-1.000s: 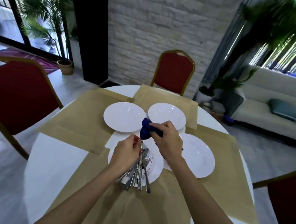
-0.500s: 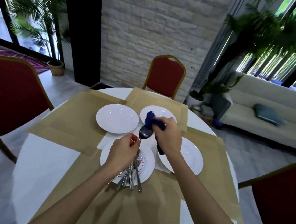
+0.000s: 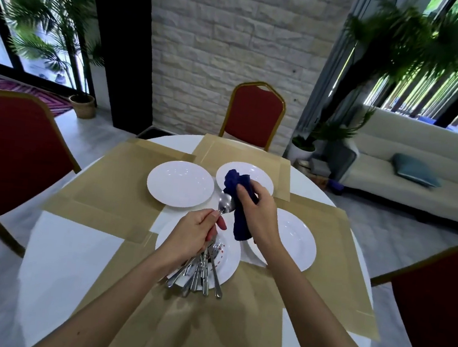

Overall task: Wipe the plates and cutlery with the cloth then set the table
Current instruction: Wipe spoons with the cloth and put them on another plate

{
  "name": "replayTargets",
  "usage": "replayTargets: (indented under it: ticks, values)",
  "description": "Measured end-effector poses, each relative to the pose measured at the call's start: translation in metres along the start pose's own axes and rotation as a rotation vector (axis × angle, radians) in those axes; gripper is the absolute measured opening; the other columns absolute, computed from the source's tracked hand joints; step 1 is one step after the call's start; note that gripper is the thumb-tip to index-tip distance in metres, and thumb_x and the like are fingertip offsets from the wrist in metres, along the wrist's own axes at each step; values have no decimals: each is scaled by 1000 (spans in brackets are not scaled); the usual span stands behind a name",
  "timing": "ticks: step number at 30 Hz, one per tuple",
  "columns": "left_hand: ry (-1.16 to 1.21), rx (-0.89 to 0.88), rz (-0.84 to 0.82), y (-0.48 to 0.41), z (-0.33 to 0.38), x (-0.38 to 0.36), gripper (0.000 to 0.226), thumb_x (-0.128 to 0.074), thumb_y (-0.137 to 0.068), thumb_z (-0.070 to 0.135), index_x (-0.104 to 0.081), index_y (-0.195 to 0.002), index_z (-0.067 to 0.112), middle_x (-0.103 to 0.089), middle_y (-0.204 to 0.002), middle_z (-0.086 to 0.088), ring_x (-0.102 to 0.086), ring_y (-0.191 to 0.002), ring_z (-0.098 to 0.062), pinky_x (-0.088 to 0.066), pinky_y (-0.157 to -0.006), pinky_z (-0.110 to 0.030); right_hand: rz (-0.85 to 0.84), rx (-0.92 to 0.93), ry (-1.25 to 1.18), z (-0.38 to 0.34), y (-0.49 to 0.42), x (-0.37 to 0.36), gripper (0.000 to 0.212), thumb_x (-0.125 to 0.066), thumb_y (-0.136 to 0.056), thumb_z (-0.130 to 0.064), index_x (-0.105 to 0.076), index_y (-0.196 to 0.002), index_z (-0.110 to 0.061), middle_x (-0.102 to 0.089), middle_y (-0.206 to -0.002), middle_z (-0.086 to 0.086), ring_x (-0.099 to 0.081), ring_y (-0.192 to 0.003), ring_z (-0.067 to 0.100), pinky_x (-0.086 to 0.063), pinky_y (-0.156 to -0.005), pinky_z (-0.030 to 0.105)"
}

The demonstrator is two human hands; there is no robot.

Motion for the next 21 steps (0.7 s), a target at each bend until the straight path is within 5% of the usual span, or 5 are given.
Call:
replayTargets:
  ticks: [4,8,11,16,21]
  values:
    - [-133,-31,-68,-10,0,6,29,-41,-101,26,-62,-85,12,-53,-59,5,-48,-47,-8,-40,-46,-20,-137,-119,-228,-3,4,-1,7,-66,-89,-17,-63,-94,-22,-68,-78,-5,-62,-64,6,-51,-60,19]
    - [-457,-180,440,2,7,39,11,-57,-93,30,-61,-96,20,-62,-90,8,-58,-83,-10,-45,-72,-27,-48,-228,-385,15,2,2,14,-68,-87,-15,-64,-100,-12,-70,-87,7,-63,-75,18,-51,-69,30]
    - [-169,126,264,3,-13,23,40,-43,-97,44,-67,-84,16,-71,-77,4,-64,-77,-18,-46,-70,-30,-83,-247,-503,20,4,-2,24,-72,-84,-15,-63,-105,-6,-70,-99,18,-64,-87,28,-51,-82,43]
    - [661,451,98,-8,-25,-5,33,-44,-99,33,-66,-86,11,-73,-70,-3,-65,-74,-15,-47,-73,-26,-353,-203,-288,12,22,-20,7,-67,-87,-7,-69,-93,-11,-70,-76,0,-64,-70,13,-51,-67,26]
    - [638,448,120,-9,-33,8,21,-43,-99,9,-63,-101,1,-66,-71,-8,-65,-53,-14,-56,-51,-26,-398,-269,-261,17,29,-13,7,-62,-92,-18,-67,-95,-14,-71,-82,5,-66,-71,19,-53,-65,28]
Point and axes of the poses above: each hand's wrist, its own y-axis away from the middle knuckle, its own x-axis out of the back of the hand, z = x × y, the point moved 8 cm from there along -y, towards the middle knuckle
